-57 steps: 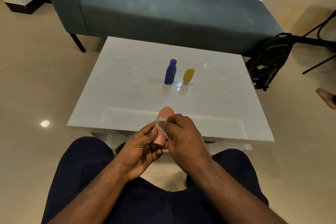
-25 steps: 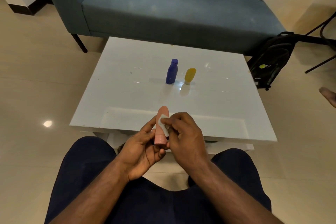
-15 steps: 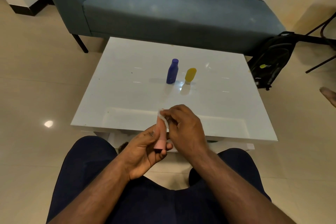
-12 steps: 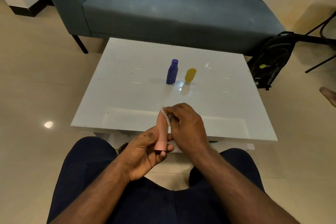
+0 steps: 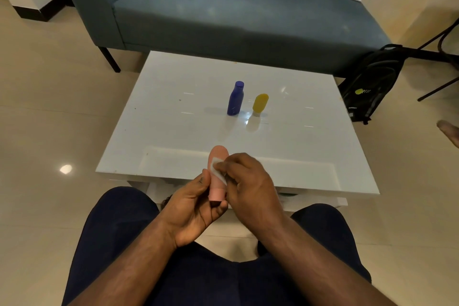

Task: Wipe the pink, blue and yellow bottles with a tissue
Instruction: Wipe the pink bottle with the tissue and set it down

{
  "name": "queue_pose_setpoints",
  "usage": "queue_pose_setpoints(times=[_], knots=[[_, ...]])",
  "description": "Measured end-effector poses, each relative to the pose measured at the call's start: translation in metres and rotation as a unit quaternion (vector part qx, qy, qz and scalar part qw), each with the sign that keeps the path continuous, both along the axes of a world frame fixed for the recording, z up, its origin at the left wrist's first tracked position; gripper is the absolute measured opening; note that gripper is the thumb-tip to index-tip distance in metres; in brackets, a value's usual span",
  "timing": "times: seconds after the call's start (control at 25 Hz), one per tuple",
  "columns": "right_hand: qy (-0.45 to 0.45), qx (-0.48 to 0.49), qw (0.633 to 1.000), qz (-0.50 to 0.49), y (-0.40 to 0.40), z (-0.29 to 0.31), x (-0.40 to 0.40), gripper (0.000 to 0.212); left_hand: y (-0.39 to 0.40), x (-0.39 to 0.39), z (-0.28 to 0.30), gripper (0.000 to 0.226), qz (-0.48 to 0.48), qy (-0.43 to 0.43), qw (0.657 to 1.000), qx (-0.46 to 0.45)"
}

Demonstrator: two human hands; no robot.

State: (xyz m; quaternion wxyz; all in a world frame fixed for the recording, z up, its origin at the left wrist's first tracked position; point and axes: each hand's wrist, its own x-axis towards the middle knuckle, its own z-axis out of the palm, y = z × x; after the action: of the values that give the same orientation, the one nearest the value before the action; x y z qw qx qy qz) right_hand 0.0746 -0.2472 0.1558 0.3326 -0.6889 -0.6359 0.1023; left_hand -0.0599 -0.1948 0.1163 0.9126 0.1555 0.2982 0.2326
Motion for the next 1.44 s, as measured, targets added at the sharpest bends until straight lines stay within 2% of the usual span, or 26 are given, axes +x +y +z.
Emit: queue_pose_setpoints(times=[0.08, 0.28, 0.44, 0.64, 0.8, 0.84, 1.0, 1.2, 1.36, 1.44], knots=[[-0.015, 0.000, 0.999, 0.034, -0.005, -0.003, -0.001, 0.024, 0.002, 0.002, -0.002, 0.052, 0.011, 0.008, 1.000, 0.004], [0.006, 0.007, 0.998, -0.060, 0.015, -0.007, 0.019, 0.020, 0.001, 0.002, -0.001, 0.050, 0.003, 0.019, 1.000, 0.004], [-0.048, 0.015, 0.998, 0.036, -0.007, -0.009, -0.001, 0.024, 0.003, 0.001, -0.006, 0.055, 0.023, 0.027, 0.999, -0.001], [-0.009, -0.007, 0.998, -0.055, 0.014, -0.006, 0.018, 0.025, 0.003, 0.003, -0.002, 0.050, 0.012, 0.025, 1.000, -0.010], [-0.053, 0.008, 0.997, 0.056, -0.012, -0.003, -0.005, 0.025, 0.003, 0.001, -0.004, 0.057, 0.022, 0.028, 0.999, -0.004], [-0.059, 0.006, 0.997, 0.058, -0.009, -0.003, 0.001, 0.023, 0.003, 0.001, -0.003, 0.056, 0.019, 0.025, 0.999, -0.004], [-0.036, -0.012, 0.998, -0.048, 0.009, -0.005, 0.020, 0.025, 0.001, 0.002, 0.001, 0.050, 0.001, 0.030, 1.000, -0.004], [-0.080, -0.005, 0.995, 0.060, -0.009, -0.003, 0.003, 0.024, 0.001, 0.002, 0.000, 0.048, 0.012, 0.031, 0.999, 0.012], [-0.028, -0.007, 0.998, -0.053, 0.015, -0.007, 0.025, 0.024, 0.000, 0.004, 0.003, 0.045, -0.002, 0.029, 0.999, 0.016], [-0.053, -0.020, 0.998, -0.019, 0.013, -0.006, 0.016, 0.028, -0.001, 0.004, 0.003, 0.042, -0.002, 0.030, 0.999, 0.023]])
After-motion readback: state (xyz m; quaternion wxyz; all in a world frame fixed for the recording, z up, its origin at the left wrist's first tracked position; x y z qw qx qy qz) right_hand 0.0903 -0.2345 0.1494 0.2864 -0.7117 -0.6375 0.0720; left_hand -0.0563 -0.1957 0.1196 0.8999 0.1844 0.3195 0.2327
